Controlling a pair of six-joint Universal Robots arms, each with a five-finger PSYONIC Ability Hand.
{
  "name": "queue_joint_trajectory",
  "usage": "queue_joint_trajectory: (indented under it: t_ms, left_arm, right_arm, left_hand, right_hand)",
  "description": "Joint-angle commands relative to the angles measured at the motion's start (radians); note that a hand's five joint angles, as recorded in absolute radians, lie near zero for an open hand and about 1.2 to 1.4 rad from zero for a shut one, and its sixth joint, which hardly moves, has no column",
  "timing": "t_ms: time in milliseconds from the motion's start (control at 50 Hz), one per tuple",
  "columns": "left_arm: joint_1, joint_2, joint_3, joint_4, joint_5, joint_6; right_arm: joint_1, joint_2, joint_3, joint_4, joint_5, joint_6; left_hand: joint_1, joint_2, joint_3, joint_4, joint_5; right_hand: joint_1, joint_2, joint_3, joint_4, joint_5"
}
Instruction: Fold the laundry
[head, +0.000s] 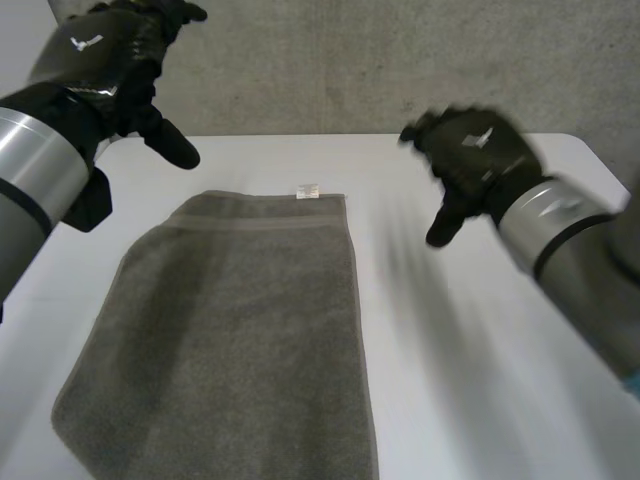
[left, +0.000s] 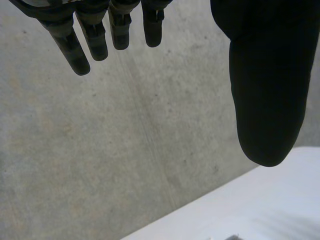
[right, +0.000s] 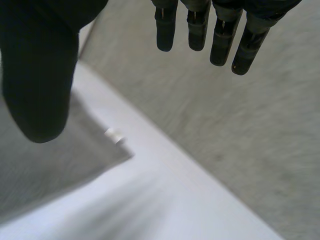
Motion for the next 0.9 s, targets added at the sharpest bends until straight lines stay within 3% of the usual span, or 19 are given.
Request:
queue_joint_trajectory:
  t_ms: [20, 100, 180, 900]
  left_arm:
    - [-0.005, -0.062, 0.010, 0.005, -0.001, 0.045]
    - [0.000, -0.075, 0.010, 0.008, -0.004, 0.048]
    - [0.000, -0.077, 0.008, 0.008, -0.004, 0.048]
    - [0.000, -0.077, 0.003, 0.010, -0.004, 0.048]
  right_arm:
    - [0.019, 0.176, 0.023, -0.010, -0.110, -0.201]
    - [0.016, 0.258, 0.069, -0.013, -0.251, -0.331]
    - [0.016, 0.298, 0.080, -0.033, -0.293, -0.379]
    - [0.085, 0.434, 0.137, -0.272, -0.292, -0.389]
  left_hand:
    - [0.002, 0.016, 0.015, 0.014, -0.025]
    - [0.002, 0.016, 0.015, 0.014, -0.025]
    - [0.002, 0.016, 0.015, 0.014, -0.025]
    - [-0.003, 0.011, 0.009, 0.008, -0.031]
  right_hand:
    - [-0.041, -0.057, -0.039, -0.061, -0.047]
    - [-0.041, -0.057, -0.039, -0.061, -0.047]
    - [-0.041, -0.057, -0.039, -0.061, -0.047]
    - [0.025, 0.009, 0.027, 0.005, 0.019]
